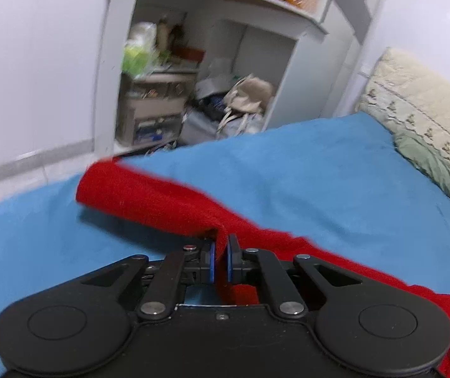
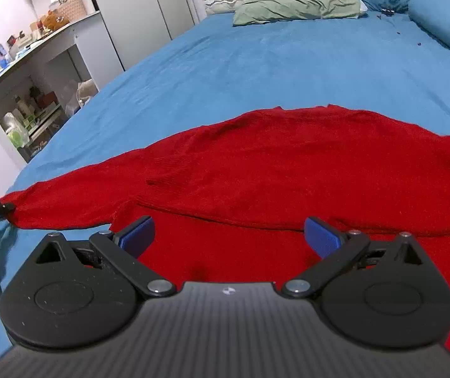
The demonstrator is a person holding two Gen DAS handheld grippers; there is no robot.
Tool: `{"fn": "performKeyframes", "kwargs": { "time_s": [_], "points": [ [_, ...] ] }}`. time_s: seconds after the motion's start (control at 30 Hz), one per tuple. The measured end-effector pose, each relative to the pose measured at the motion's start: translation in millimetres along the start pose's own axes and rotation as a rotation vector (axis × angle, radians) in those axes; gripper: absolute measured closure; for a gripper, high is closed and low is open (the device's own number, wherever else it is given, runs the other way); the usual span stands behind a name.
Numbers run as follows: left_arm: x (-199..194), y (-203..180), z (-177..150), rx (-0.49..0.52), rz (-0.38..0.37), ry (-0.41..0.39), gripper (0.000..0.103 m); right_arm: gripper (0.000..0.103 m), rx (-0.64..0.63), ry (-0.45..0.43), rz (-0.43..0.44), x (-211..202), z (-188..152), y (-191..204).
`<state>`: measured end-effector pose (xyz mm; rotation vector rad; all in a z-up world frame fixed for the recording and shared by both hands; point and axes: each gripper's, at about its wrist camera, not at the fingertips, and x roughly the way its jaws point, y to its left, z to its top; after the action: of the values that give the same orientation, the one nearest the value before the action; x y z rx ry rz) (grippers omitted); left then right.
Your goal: Fold small clothes
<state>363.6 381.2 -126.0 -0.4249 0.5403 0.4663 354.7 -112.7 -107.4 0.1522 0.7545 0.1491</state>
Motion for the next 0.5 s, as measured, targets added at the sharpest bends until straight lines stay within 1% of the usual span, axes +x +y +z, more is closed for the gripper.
{"fn": "performKeyframes", "kwargs": {
  "time_s": [0.07, 0.13, 0.2, 0.27, 0.33, 0.4, 0.43, 0.5],
  "points": [
    [-12.4, -17.9, 7.0, 0.045, -0.033, -0.033, 0.096, 0.000, 0.008, -0.005, 0.000, -4.2, 2.2, -3.4],
    [-28.3, -43.2, 13.1, 0.112, -0.080, -0.072, 0.096, 0.000, 0.016, -0.021, -0.002, -11.0, 5.6, -8.1],
    [-46.6, -76.2, 16.6, 0.187, -0.132, -0.099, 0.096, 0.000, 0.020, -0.041, -0.011, -20.0, 9.3, -14.8],
    [-68.3, -115.7, 15.3, 0.260, -0.206, -0.125, 0.097, 0.000, 0.027, -0.059, -0.022, -30.0, 13.9, -23.0],
    [-91.3, -160.8, 7.4, 0.328, -0.294, -0.143, 0.097, 0.000, 0.041, -0.080, -0.029, -41.9, 18.6, -34.0],
    [-112.0, -205.9, -7.8, 0.389, -0.385, -0.151, 0.097, 0.000, 0.050, -0.098, -0.041, -54.7, 22.5, -48.3],
    [-122.6, -232.8, -20.4, 0.426, -0.437, -0.143, 0.097, 0.000, 0.050, -0.106, -0.054, -60.2, 24.3, -55.2],
    [-134.3, -277.2, -48.7, 0.492, -0.512, -0.113, 0.097, 0.000, 0.044, -0.118, -0.093, -71.2, 27.1, -70.1]
  ]
}}
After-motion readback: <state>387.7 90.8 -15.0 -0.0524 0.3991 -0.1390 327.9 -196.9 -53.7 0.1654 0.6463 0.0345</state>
